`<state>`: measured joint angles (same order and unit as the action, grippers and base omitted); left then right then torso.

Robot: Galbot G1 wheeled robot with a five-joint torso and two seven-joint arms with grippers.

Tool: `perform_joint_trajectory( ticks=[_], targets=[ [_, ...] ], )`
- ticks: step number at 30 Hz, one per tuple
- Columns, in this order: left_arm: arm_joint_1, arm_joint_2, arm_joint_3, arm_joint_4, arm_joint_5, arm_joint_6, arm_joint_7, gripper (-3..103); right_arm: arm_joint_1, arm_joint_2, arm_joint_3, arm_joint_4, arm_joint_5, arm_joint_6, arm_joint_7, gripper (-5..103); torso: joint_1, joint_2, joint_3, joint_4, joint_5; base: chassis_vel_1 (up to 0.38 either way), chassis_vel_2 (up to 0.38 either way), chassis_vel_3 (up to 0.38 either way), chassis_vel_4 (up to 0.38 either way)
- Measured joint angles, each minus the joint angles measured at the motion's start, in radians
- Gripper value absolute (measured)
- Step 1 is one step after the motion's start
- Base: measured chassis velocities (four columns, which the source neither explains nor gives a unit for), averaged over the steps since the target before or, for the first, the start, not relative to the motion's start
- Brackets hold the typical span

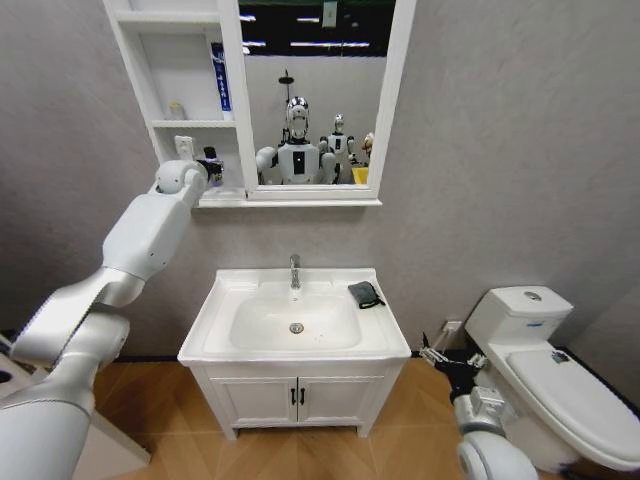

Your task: Move facial cleanser and shampoo from washbasin to cabinet, then wipe washbasin with towel.

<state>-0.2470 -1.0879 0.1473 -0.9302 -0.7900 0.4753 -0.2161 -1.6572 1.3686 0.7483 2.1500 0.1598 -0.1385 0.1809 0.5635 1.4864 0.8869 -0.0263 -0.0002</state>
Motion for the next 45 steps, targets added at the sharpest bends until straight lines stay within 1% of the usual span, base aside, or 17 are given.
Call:
perform_joint_trajectory(
  ticks=[2,6,14,24,25,26,27,29,30,32,33,36,38,39,41,42,45],
  targets=[
    [0.0,-0.005,-0.003,0.009,0.005,-0.005,0.003,43,0.0,0.0,0.0,0.0,0.001,0.0,0.0,100,0.0,0.0,0.0,0.0,0.0001,0.0,0.0,0.0,0.0],
    [0.0,-0.024,-0.015,0.048,0.038,-0.041,0.022,43,0.0,-0.004,0.003,0.001,0.005,0.0,0.0,100,0.0,0.0,0.0,-0.0001,0.0001,0.0,0.0,0.0,0.0],
    [0.009,-0.031,-0.026,0.061,0.055,-0.051,0.024,43,0.002,-0.006,0.003,0.002,0.008,-0.001,0.0,100,0.0,0.0,0.0,-0.0001,0.0002,0.0,0.0,0.0,0.0],
    [0.009,-0.054,-0.049,0.109,0.095,-0.083,0.039,43,0.005,-0.014,0.002,0.001,0.008,-0.001,-0.003,100,0.0,0.0,0.0,0.0,0.0002,0.0,0.0,0.0,0.0],
    [0.011,-0.057,-0.052,0.109,0.098,-0.084,0.039,40,0.006,-0.017,0.002,0.001,0.009,-0.001,-0.002,100,0.0,0.0,0.0,0.0,0.0002,0.0,0.0,0.0,0.0],
    [0.012,-0.06,-0.055,0.11,0.1,-0.084,0.039,44,0.006,-0.018,0.003,0.002,0.01,-0.002,-0.002,100,0.0,0.0,0.0,-0.0001,0.0002,0.0,0.0,0.0,0.0],
    [0.012,-0.06,-0.055,0.11,0.1,-0.084,0.039,44,0.006,-0.018,0.003,0.002,0.01,-0.002,-0.002,100,0.0,0.0,0.0,-0.0001,0.0002,0.0,0.0,0.0,0.0],
    [0.016,-0.065,-0.06,0.112,0.105,-0.086,0.039,56,0.006,-0.019,0.003,0.002,0.011,-0.002,-0.002,100,0.0,0.0,0.0,-0.0001,0.0002,0.0,0.0,0.0,0.0],
    [0.016,-0.065,-0.06,0.112,0.105,-0.086,0.039,56,0.006,-0.019,0.003,0.002,0.011,-0.002,-0.002,100,0.0,0.0,0.0,-0.0001,0.0002,0.0,0.0,0.0,0.0],
    [0.02,-0.068,-0.063,0.113,0.111,-0.089,0.039,66,0.005,-0.018,0.002,-0.002,0.01,-0.002,-0.002,100,0.0,0.0,0.0,-0.0001,0.0002,0.0,0.0,0.0,0.0],
    [0.02,-0.068,-0.063,0.113,0.111,-0.089,0.039,66,0.005,-0.018,0.002,-0.002,0.01,-0.002,-0.002,100,0.0,0.0,0.0,-0.0001,0.0002,0.0,0.0,0.0,0.0],
    [0.025,-0.067,-0.065,0.114,0.115,-0.09,0.036,82,0.003,-0.016,-0.001,-0.005,0.008,0.001,-0.002,100,0.0,0.0,0.0,-0.0001,0.0002,0.0,0.0,0.0,0.0],
    [0.025,-0.067,-0.066,0.115,0.117,-0.091,0.035,82,0.003,-0.016,-0.001,-0.005,0.008,0.002,-0.002,100,0.0,0.0,0.0,-0.0001,0.0002,0.0,0.0,0.0,0.0],
    [0.026,-0.065,-0.068,0.114,0.118,-0.092,0.033,93,0.003,-0.017,-0.001,-0.005,0.008,0.004,-0.002,100,0.0,0.0,0.0,-0.0001,0.0002,0.0,0.0,0.0,0.0],
    [0.028,-0.063,-0.068,0.11,0.118,-0.093,0.032,93,0.002,-0.017,-0.001,-0.004,0.008,0.004,-0.002,100,0.0,0.0,0.0,0.0,0.0001,0.0,0.0,0.0,0.0],
    [0.031,-0.058,-0.07,0.098,0.118,-0.093,0.031,99,0.002,-0.018,-0.002,-0.003,0.007,0.005,-0.003,100,0.0,0.0,0.0,0.0,0.0001,0.0,0.0,0.0,0.0],
    [0.042,-0.047,-0.075,0.07,0.116,-0.093,0.024,100,0.003,-0.019,-0.003,0.0,0.007,0.005,-0.003,100,0.0,0.0,0.0,-0.0001,0.0002,0.0,0.0,0.0,0.0]
  ],
)
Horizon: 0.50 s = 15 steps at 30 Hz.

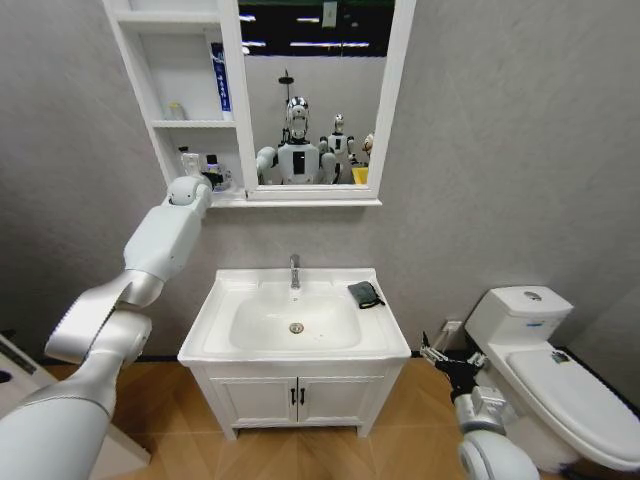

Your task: Move facial cleanser and shampoo from washbasin to cabinet, then wipe washbasin with towel.

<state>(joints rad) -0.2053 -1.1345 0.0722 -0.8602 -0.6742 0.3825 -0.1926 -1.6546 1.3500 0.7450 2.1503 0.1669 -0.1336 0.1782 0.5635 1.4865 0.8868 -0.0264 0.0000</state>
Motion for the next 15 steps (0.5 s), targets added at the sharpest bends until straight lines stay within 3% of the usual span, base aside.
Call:
perform_joint_trajectory(
  ticks=[8,12,15],
  targets=[
    [0.053,0.053,-0.005,-0.136,-0.028,0.004,-0.023,100,0.003,0.0,-0.013,0.004,-0.006,-0.001,0.0,100,0.0,0.0,0.0,0.0001,-0.0001,0.0,0.0,0.0,0.0],
    [0.126,0.107,-0.037,-0.297,-0.079,0.037,-0.076,100,0.005,0.003,-0.022,0.01,-0.012,-0.005,0.0,100,0.0,0.0,0.0,-0.0001,-0.0001,0.0,0.0,0.0,0.0],
    [0.154,0.126,-0.049,-0.351,-0.096,0.048,-0.096,100,0.005,0.003,-0.022,0.011,-0.012,-0.006,0.001,100,0.0,0.0,0.0,-0.0001,-0.0001,0.0,0.0,0.0,0.0]
  ],
)
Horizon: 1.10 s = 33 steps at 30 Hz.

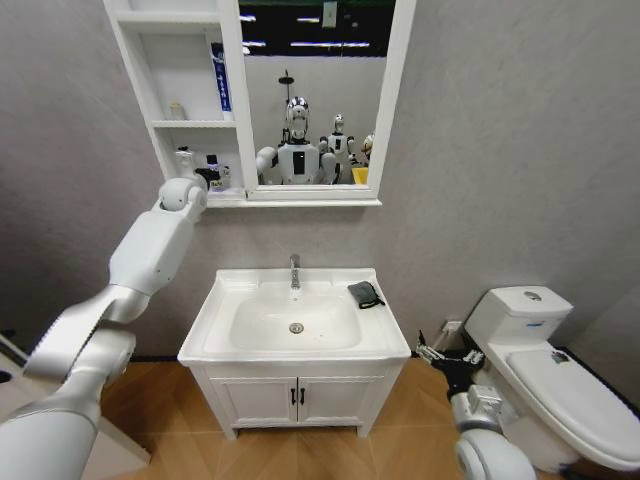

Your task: Move facial cleanser and shampoo from washbasin to cabinet, then wipe washbasin with towel.

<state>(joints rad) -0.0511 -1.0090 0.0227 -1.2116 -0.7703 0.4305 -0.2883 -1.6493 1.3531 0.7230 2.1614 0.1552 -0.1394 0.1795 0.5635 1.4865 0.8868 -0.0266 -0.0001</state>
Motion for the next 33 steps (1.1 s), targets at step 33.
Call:
perform_joint_trajectory(
  ticks=[33],
  targets=[
    [1.698,-0.173,-0.821,-1.115,0.291,-0.131,0.11,100,0.001,-0.018,0.027,0.074,0.036,-0.07,0.061,100,0.0,0.0,0.0,-0.0007,0.0003,0.0,0.0,0.0,0.0]
  ],
)
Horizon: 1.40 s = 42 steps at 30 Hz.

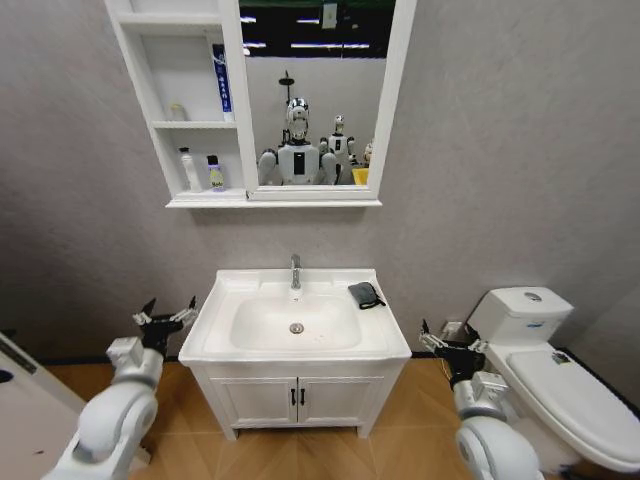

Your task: Move facial cleanser and shampoo from washbasin to cabinet, then wipe washbasin with towel.

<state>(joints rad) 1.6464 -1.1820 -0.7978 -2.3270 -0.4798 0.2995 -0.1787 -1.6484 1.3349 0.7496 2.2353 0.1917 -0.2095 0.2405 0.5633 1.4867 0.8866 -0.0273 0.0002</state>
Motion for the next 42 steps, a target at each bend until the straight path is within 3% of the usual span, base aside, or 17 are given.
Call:
perform_joint_trajectory(
  ticks=[5,13,42],
  targets=[
    [0.122,-0.029,-0.012,-0.106,-0.006,0.016,0.027,100,0.001,0.006,0.0,0.001,-0.002,0.005,0.001,100,0.0,0.0,0.0,0.0014,0.0001,0.0,0.0,0.0,0.0],
    [0.127,-0.029,0.044,-0.179,0.004,0.068,-0.073,100,0.016,-0.001,0.0,-0.006,0.005,0.006,0.001,100,0.0,0.0,0.0,0.0009,-0.0001,0.0,0.0,0.0,0.0],
    [0.119,-0.035,0.056,-0.175,0.017,0.08,-0.096,100,0.046,-0.053,-0.001,-0.033,0.039,-0.006,-0.07,100,0.0,0.0,0.0,0.0009,-0.0003,-0.006,0.009,0.007,-0.008]
  ],
)
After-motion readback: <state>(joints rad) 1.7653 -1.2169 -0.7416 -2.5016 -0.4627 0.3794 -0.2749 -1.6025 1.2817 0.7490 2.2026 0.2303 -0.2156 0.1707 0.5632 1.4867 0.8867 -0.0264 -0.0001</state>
